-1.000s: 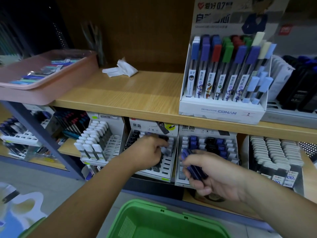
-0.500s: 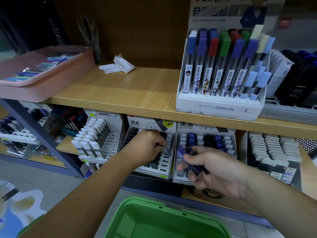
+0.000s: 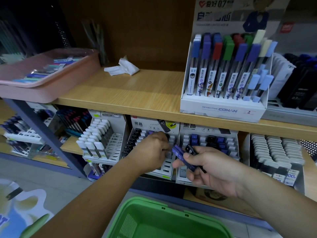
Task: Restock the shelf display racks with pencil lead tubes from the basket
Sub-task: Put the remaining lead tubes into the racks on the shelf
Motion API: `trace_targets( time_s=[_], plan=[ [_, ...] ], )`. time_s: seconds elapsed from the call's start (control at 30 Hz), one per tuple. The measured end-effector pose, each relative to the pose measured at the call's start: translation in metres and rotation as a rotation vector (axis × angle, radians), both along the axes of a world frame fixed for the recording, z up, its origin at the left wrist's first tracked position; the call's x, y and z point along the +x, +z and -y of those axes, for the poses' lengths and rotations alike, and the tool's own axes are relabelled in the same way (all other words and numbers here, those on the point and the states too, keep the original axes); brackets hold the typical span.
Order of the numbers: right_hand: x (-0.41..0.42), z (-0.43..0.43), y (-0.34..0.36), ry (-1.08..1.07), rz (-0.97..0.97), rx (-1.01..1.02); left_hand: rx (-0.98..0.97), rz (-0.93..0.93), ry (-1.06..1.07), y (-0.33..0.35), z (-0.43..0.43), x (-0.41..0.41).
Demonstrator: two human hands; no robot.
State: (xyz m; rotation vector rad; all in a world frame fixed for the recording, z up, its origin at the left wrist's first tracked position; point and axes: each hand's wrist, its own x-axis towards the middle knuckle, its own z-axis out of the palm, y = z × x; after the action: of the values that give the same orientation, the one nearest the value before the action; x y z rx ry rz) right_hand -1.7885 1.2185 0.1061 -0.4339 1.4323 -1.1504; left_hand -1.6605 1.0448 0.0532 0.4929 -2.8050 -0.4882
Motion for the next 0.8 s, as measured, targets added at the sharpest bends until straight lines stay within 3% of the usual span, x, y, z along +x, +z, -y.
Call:
trace_targets(
  time_s=[0.07,0.17,0.2,0.47,0.6,0.7,0.8],
  plan=[
    [0.004,0.004,0.001,-0.006,-0.006,0.009,0.168,-0.091,0.115,0.012,-0.004,0.003],
    [0.010,0.010,0.001,0.018,-0.001,0.000,0.736,-0.222,0.230,0.037,-0.015,0.012],
    [0.012,0.013,0.001,0.030,0.001,-0.011,0.841,-0.232,0.207,0.040,-0.016,0.018],
    [0.039,0.041,0.002,0.045,0.078,-0.085,1.100,-0.339,0.237,0.038,0.003,0.052],
    [0.044,0.051,0.002,-0.096,-0.064,-0.049,1.131,-0.485,0.401,0.036,0.020,0.058],
    [0.038,0.053,-0.006,-0.140,-0.283,-0.030,0.898,-0.482,0.552,0.028,0.036,0.061],
    [0.034,0.049,-0.014,-0.106,-0.342,-0.007,0.662,-0.309,0.484,0.017,0.039,0.057]
  ],
)
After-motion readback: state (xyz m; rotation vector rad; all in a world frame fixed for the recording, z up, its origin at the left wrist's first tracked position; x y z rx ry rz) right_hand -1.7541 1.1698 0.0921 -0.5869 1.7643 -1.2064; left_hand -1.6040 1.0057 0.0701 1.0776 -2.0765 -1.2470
